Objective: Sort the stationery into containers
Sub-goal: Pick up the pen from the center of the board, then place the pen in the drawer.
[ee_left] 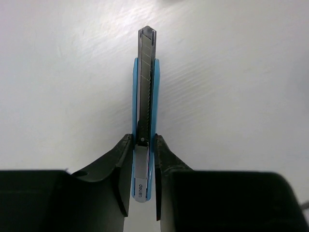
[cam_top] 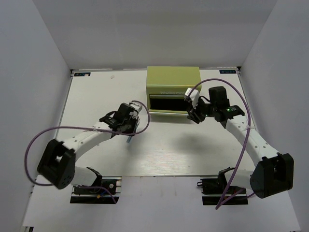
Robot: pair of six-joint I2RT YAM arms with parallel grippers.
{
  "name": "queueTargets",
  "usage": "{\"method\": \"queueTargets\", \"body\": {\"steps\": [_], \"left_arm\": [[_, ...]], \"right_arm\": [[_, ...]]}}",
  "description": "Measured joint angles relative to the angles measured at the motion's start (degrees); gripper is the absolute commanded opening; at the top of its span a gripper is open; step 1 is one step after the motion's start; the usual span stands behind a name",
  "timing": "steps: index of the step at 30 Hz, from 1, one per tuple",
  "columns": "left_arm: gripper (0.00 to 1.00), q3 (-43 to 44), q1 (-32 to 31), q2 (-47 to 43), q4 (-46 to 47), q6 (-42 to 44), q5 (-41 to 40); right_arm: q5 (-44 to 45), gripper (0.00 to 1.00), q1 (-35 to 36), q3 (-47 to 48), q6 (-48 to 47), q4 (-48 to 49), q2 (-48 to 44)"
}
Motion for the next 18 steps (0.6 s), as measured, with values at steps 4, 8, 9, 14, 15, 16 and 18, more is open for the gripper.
{"method": "queueTargets", "body": {"steps": [4,8,9,14,15,16,18], "left_arm": [[0.00,0.0,-0.6,-10.1,5.8,5.0,6.1],[0.00,1.3,-0.7,-12.7,11.5,11.8,11.6],[0.00,2.4,-0.7,-11.6,12.4,13.7,12.8],[0.00,11.1,-0.7,-0.3,16.6,22.1,18.0],[0.00,13.0,-0.7,2.0,17.2,23.9,18.9],[0.00,14.6,-0.7,4.0,17.8,25.3,19.4],[0.00,18.0,-0.7,8.0,18.9,28.0,20.6]], "right_arm": [[-1.0,0.09,0.0,-0.8,-0.5,-0.2,-0.1],[-1.4,0.00,0.0,-0.9,-0.2,-0.1,-0.1],[-1.4,0.00,0.0,-0.9,-0.1,-0.1,-0.1],[0.3,0.00,0.0,-1.5,0.5,0.9,-1.2],[0.8,0.00,0.0,-1.7,0.7,1.2,-1.7],[1.2,0.00,0.0,-2.0,0.9,1.4,-2.1],[2.3,0.00,0.0,-2.7,1.1,1.7,-3.3]]}}
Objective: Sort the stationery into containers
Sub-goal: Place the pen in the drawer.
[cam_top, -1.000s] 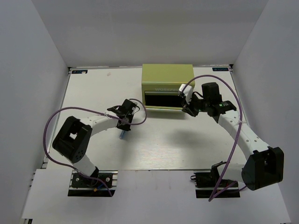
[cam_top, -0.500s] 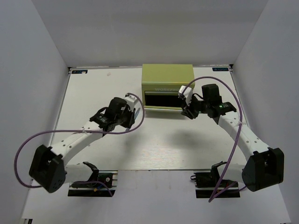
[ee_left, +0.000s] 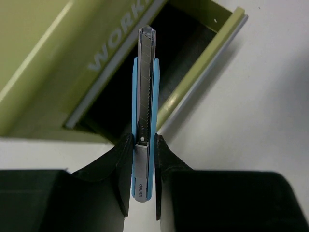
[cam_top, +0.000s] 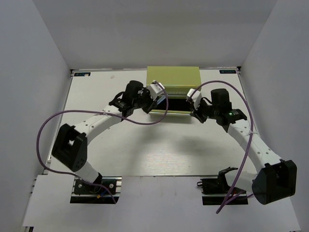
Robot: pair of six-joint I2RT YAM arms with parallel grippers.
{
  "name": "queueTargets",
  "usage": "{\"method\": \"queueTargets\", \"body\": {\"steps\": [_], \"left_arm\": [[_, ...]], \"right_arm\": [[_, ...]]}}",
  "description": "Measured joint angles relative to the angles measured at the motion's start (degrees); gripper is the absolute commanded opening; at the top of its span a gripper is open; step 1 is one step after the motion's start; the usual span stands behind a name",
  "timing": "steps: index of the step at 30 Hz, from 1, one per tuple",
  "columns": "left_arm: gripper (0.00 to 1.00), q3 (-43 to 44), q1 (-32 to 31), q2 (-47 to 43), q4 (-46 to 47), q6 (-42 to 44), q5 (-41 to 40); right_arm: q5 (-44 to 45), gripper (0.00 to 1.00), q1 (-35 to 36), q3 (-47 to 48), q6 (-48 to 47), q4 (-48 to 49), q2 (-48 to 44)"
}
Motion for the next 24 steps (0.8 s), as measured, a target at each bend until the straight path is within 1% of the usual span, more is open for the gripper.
{"method": "queueTargets", "body": {"steps": [5,10,12,13,15,17,19,20,21,22,23,24], "left_arm": [[0.00,8.4,0.0,8.4,0.8,4.6,2.4],[0.01,10.4,0.0,12.7,2.0,7.6,4.0],[0.04,11.1,0.0,14.4,1.9,8.6,4.3],[0.04,11.7,0.0,15.4,2.0,9.2,4.4],[0.10,12.6,0.0,17.1,1.9,10.2,4.3],[0.13,13.3,-0.1,18.3,1.8,10.9,4.2],[0.23,14.3,-0.1,19.2,1.6,11.5,4.2],[0.28,14.8,-0.2,19.6,1.3,11.7,4.2],[0.41,15.3,-0.3,19.8,1.1,11.8,4.2],[0.47,15.6,-0.4,19.9,0.9,12.3,4.2],[0.52,16.0,-0.5,19.9,0.9,12.2,4.1],[0.56,16.1,-0.5,19.9,1.1,12.3,4.1]], "right_arm": [[1.7,0.00,-0.1,-1.9,0.0,1.0,-2.3],[2.1,0.00,-0.3,-3.3,0.0,1.1,-2.5],[2.1,0.00,-0.3,-3.5,0.0,1.3,-2.5],[2.1,0.00,-0.3,-3.6,0.0,1.3,-2.5],[2.1,0.00,-0.3,-3.6,0.0,1.4,-2.5],[2.1,0.00,-0.3,-3.6,0.0,1.5,-2.5],[2.1,0.01,-0.3,-3.6,0.0,1.7,-2.5],[2.1,0.11,-0.3,-3.6,0.0,1.8,-2.5],[1.9,0.16,-0.3,-3.6,0.0,1.8,-2.5],[1.6,0.21,-0.3,-3.6,-0.2,1.8,-2.5],[1.2,0.28,-0.3,-3.6,-0.5,1.8,-2.5],[0.7,0.30,-0.3,-3.6,-1.0,1.6,-2.5]]}}
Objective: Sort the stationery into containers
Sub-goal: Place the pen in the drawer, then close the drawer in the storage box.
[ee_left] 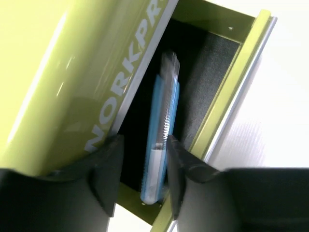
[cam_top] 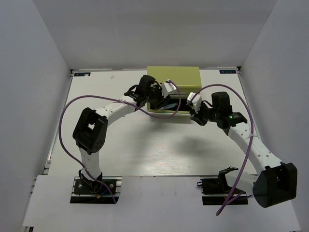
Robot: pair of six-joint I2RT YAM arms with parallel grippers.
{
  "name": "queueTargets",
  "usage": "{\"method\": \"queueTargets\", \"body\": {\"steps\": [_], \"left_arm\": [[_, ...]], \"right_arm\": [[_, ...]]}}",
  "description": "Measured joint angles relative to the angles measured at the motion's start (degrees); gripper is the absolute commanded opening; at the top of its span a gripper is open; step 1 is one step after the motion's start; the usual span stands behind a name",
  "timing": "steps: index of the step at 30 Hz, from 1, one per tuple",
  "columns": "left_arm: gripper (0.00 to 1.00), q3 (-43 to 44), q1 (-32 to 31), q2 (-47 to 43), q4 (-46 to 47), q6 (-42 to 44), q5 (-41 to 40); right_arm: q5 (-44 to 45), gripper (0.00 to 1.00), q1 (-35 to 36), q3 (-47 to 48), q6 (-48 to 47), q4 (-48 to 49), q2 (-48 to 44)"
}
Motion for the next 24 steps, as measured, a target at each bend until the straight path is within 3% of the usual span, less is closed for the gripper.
{"method": "queueTargets", "body": {"steps": [4,6,7,8,10,13,19,24], "left_arm": [[0.71,0.2,-0.6,-0.1,-1.1,-0.5,0.6],[0.71,-0.2,-0.9,-0.6,-1.1,-0.7,0.5],[0.71,-0.6,-1.0,-1.2,-1.0,-0.9,0.4],[0.71,-1.0,-1.0,-2.0,-1.0,-0.9,0.2],[0.71,-2.0,-1.0,-4.2,-0.5,-2.2,-0.5],[0.69,-5.1,-1.0,-9.5,0.7,-6.5,-2.9],[0.75,-17.0,0.1,-27.6,-0.3,-25.2,-12.1],[0.81,-28.1,0.5,-40.4,-4.9,-39.8,-18.6]], "right_arm": [[-4.0,0.32,0.0,0.0,-4.1,-1.5,0.3],[-6.0,0.30,0.0,0.0,-6.7,-2.3,0.4],[-6.9,0.27,0.0,0.0,-7.6,-2.5,0.5],[-7.8,0.16,0.0,0.0,-8.8,-2.7,0.7],[-9.3,0.02,0.0,0.0,-10.9,-3.0,1.5],[-11.6,0.00,0.0,0.0,-13.8,-4.0,3.7],[-15.1,0.00,1.7,1.2,-20.5,-5.7,11.3],[-12.6,0.00,5.6,3.6,-21.5,-4.3,20.1]]}}
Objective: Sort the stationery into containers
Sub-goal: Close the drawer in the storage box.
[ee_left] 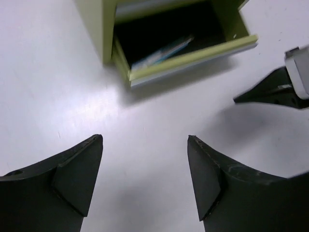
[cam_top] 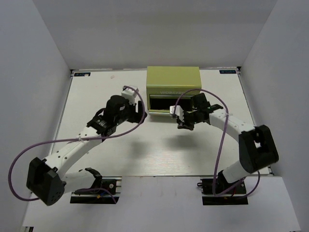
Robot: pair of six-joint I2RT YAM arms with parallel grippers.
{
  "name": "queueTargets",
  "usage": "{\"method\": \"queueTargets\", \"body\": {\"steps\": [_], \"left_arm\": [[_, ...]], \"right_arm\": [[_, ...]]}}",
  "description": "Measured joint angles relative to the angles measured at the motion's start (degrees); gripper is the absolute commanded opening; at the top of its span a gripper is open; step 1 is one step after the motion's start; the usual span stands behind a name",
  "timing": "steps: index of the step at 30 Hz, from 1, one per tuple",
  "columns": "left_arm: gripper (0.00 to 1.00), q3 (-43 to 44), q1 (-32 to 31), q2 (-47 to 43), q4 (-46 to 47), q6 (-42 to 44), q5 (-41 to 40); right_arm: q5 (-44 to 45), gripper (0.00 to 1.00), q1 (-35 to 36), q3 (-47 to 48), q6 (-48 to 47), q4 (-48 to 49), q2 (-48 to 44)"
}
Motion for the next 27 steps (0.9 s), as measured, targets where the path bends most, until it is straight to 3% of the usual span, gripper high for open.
{"method": "queueTargets", "body": {"steps": [3,9,18,27], "left_arm": [[0.92,-6.7,0.0,-5.7,-2.5,-8.1,-3.3],[0.96,-13.5,0.0,-15.1,-6.5,-18.1,-8.0],[0.96,-14.1,0.0,-17.6,-7.7,-23.0,-10.9],[0.97,-16.5,0.0,-17.9,-7.3,-26.0,-11.0]], "right_arm": [[4.6,0.00,2.5,2.1,2.0,3.7,5.5],[18.5,0.00,6.3,3.8,7.6,15.3,11.0],[36.2,0.00,9.6,3.7,9.9,29.4,14.2],[46.3,0.00,9.9,3.6,7.6,39.8,18.3]]}}
